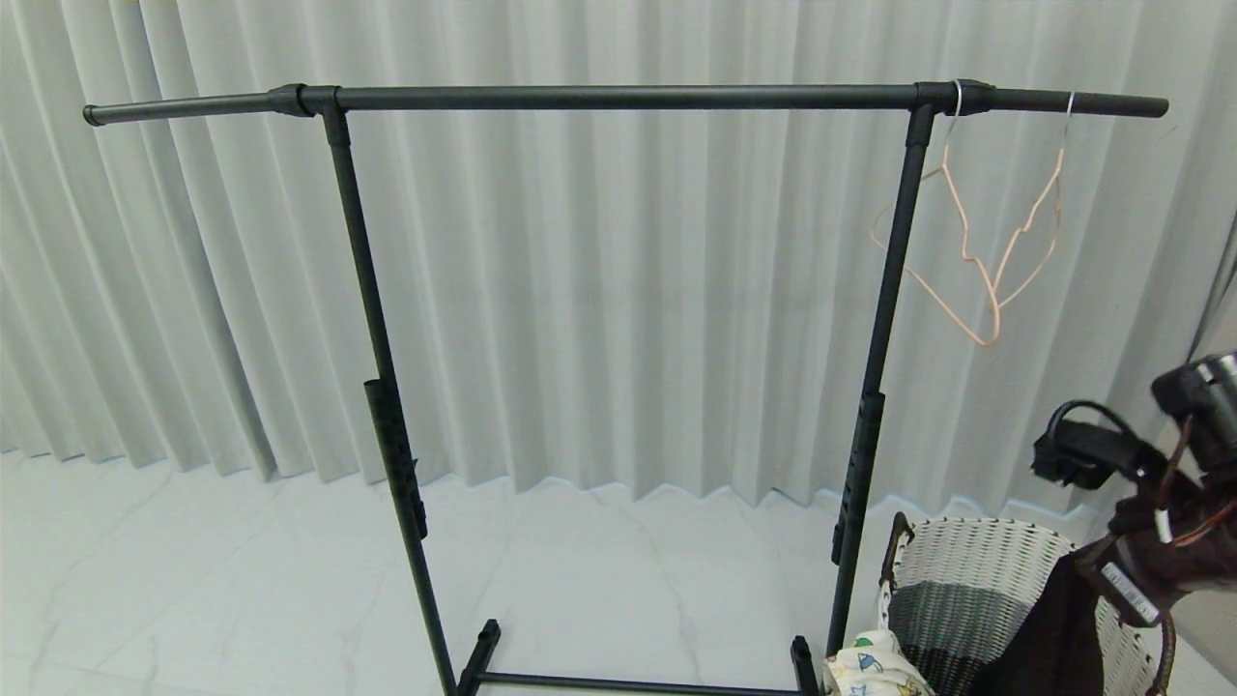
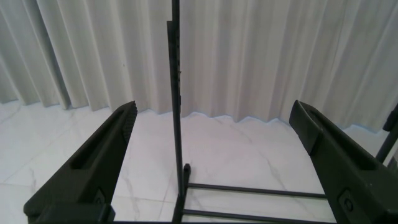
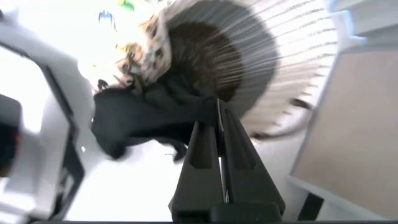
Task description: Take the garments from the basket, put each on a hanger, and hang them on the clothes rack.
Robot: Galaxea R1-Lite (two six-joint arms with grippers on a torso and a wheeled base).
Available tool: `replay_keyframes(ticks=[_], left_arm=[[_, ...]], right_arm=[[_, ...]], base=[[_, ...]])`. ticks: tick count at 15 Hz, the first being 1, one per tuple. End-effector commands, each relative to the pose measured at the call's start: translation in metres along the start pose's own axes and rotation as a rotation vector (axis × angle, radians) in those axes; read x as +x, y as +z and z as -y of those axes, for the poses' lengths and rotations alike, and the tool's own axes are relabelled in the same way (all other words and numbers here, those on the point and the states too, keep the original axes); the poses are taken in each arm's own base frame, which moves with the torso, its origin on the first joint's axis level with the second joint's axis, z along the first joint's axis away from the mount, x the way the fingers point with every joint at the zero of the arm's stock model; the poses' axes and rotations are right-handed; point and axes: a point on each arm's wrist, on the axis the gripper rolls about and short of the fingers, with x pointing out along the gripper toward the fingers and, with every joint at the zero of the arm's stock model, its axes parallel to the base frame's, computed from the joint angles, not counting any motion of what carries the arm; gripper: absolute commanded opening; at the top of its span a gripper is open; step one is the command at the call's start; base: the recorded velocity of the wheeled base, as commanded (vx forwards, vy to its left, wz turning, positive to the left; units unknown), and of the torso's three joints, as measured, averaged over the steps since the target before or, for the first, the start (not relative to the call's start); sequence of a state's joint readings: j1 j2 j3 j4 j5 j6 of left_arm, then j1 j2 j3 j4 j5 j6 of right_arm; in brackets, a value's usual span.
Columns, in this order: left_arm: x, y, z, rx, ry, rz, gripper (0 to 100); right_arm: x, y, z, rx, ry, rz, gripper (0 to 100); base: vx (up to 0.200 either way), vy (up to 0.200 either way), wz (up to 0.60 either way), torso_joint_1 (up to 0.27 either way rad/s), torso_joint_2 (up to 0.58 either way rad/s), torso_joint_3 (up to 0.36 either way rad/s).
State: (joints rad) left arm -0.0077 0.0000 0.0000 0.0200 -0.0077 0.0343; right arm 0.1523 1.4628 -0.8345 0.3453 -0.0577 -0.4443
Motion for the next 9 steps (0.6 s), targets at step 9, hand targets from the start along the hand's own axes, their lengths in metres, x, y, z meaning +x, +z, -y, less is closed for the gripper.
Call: replay_keyframes(ticks=[9], left_arm=[[0.0,0.0,0.0,0.001,0.0,-0.001,100]], right_arm=[[-0.147,-0.006,0.006,0.036,-0.124,0.261,0]], base=[[-0.089,0.0,0.0,0.001,0.0,0.002]])
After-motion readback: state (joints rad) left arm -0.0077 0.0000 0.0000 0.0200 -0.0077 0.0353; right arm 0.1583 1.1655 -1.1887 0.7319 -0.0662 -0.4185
